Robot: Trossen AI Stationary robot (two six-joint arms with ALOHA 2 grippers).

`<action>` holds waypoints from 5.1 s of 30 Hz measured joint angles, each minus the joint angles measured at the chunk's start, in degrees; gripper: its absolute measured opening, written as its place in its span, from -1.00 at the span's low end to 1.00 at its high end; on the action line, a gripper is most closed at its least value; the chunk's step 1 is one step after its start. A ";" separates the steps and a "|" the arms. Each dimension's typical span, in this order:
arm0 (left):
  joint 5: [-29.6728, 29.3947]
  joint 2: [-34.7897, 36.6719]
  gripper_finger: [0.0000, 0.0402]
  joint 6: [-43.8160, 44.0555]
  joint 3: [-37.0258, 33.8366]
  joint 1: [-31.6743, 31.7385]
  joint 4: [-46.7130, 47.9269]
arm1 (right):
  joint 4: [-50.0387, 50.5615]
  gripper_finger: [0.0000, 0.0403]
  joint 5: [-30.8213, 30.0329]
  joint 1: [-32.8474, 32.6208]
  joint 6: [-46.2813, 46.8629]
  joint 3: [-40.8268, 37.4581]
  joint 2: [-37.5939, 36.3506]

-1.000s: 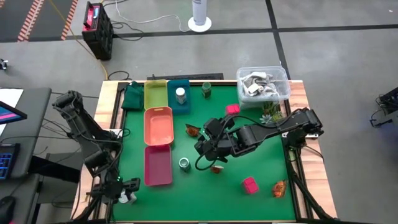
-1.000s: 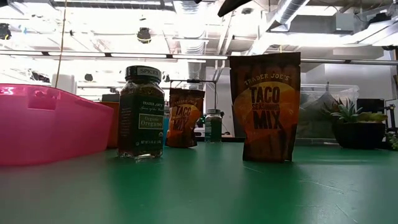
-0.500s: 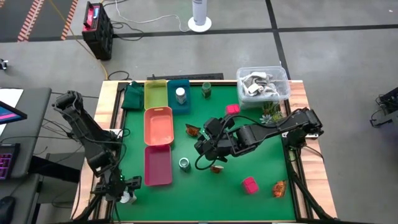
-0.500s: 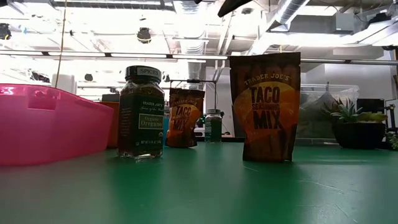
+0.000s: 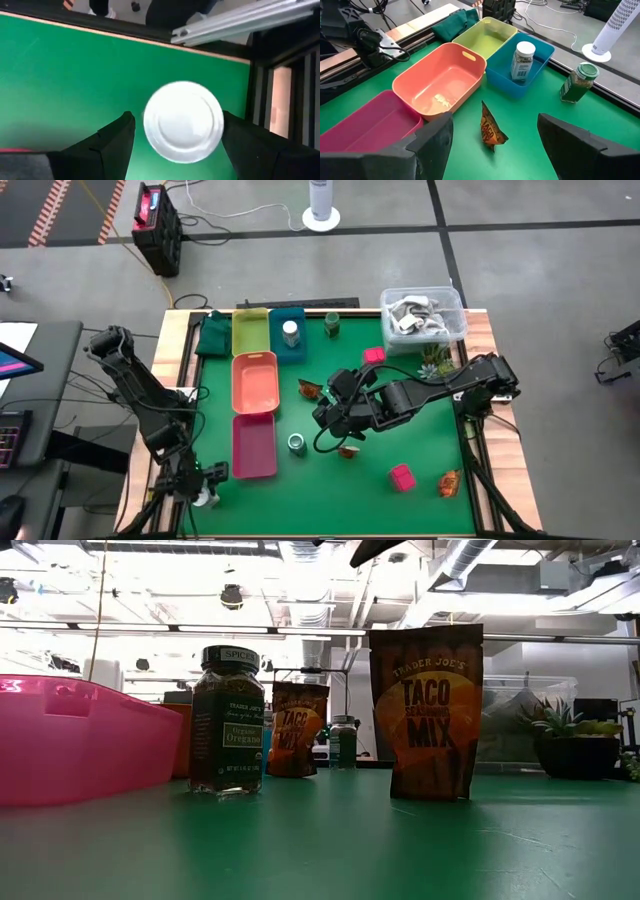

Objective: Sort spices by type
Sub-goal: Put the white seasoning bottle into the blue bin

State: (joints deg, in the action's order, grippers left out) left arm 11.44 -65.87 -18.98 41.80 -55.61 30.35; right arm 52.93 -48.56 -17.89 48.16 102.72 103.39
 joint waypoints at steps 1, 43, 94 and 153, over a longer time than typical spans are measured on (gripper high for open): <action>0.49 0.00 0.36 0.32 0.00 0.00 -0.36 | 0.00 0.57 0.00 0.04 0.00 0.00 0.00; -1.26 1.25 0.01 0.09 1.03 0.66 0.92 | 0.11 0.57 -1.06 0.00 -0.15 0.00 0.00; -10.38 21.29 0.00 19.78 3.87 26.07 8.20 | -21.99 0.57 18.97 15.46 -38.98 -12.26 -0.02; -20.63 3.89 0.00 8.97 3.87 64.21 -35.48 | -36.65 0.57 22.56 16.94 -56.08 -12.24 2.36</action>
State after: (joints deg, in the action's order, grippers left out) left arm -9.19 -61.98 -10.01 45.67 8.60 -5.14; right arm 16.27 -26.00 -0.94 -7.92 90.48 105.76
